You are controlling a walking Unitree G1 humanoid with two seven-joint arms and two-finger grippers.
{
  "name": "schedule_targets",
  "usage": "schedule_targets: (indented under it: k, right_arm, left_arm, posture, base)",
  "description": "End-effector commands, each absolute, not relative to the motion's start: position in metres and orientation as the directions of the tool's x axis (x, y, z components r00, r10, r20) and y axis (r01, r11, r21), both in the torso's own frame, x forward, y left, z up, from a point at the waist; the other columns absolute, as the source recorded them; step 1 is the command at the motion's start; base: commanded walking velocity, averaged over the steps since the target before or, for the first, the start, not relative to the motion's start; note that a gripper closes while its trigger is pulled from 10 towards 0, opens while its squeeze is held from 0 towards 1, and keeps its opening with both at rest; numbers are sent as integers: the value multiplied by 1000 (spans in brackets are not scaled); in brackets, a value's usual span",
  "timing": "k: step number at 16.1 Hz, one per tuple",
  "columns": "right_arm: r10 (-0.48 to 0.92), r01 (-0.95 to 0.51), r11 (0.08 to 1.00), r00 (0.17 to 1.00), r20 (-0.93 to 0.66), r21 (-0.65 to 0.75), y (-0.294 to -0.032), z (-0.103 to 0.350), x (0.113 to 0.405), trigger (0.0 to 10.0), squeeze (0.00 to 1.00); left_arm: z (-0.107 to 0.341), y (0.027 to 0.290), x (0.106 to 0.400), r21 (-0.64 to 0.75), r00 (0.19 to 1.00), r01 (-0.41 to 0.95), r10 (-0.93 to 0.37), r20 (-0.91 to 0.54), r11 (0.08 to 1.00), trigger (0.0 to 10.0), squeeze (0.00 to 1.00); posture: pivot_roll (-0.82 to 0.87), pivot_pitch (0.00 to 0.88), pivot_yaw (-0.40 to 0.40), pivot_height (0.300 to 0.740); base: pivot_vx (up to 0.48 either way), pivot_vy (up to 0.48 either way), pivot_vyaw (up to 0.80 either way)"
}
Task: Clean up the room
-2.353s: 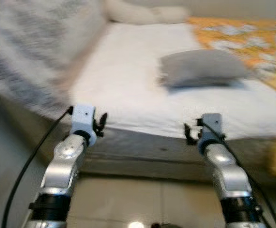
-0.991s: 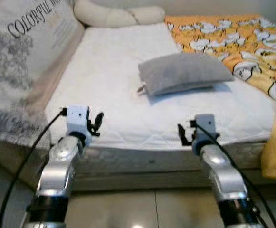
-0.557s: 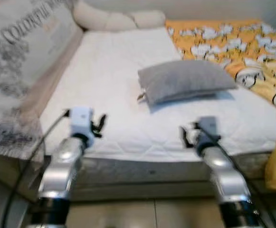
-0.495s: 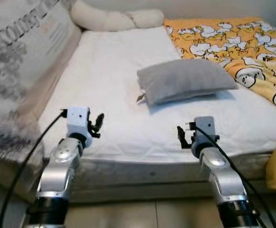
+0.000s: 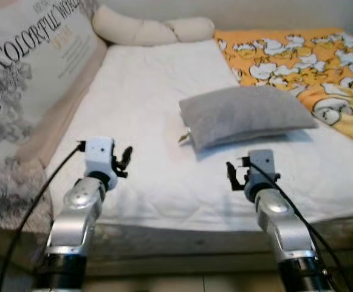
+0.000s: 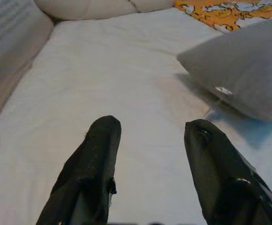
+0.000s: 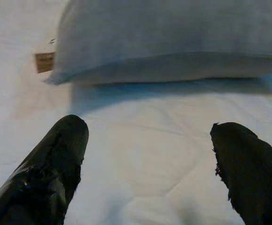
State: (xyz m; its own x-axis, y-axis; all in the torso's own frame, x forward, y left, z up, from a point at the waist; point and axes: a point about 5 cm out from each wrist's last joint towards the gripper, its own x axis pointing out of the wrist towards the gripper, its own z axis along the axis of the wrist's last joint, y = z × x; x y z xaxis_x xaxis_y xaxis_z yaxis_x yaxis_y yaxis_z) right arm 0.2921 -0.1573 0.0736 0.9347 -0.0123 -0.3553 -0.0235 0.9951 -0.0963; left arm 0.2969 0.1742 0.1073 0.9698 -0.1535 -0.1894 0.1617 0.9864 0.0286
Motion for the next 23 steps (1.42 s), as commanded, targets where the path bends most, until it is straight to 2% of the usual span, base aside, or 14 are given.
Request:
schedule_targets:
  k: [1,13,17,18,19,21,22,23]
  right_arm:
    - [-38,2,994,944,-329,-109,-167,79,294,10000,0]
    - [-25,-11,994,948,-319,-110,-165,80,293,10000,0]
    - [29,-56,994,963,-267,-93,-160,87,293,10000,0]
    - [43,-66,994,967,-252,-84,-159,89,292,10000,157]
    - [91,-117,986,973,-212,-115,-157,96,294,10000,1000]
    - [140,-189,953,968,-209,-239,-157,100,298,10000,1000]
    - [187,-261,903,954,-233,-342,-157,100,304,10000,1000]
    - [203,-285,884,948,-244,-371,-157,100,307,10000,1000]
  left_arm:
    - [111,166,299,27,969,185,-177,-175,982,10000,0]
    - [110,165,298,26,968,184,-177,-179,982,10000,0]
    - [109,161,297,20,964,201,-194,-180,979,10000,0]
    - [109,161,296,23,963,205,-197,-185,979,10000,0]
    - [108,163,294,43,959,219,-207,-191,975,10000,0]
    - [109,164,295,68,954,248,-231,-194,967,10000,0]
    - [108,163,294,77,942,285,-264,-209,955,10000,0]
    - [108,162,293,83,936,302,-279,-213,950,10000,0]
  posture:
    - [-21,0,51,740]
    - [-19,0,50,740]
    - [-20,0,53,740]
    - [-26,0,58,740]
    - [-28,0,61,740]
    - [-31,0,68,740]
    - [-33,0,74,740]
    - [-33,0,74,740]
  base:
    - [382,0,0]
    - [374,0,0]
    - [68,0,0]
    - [0,0,0]
    - [0,0,0]
    - [0,0,0]
    - [0,0,0]
    - [0,0,0]
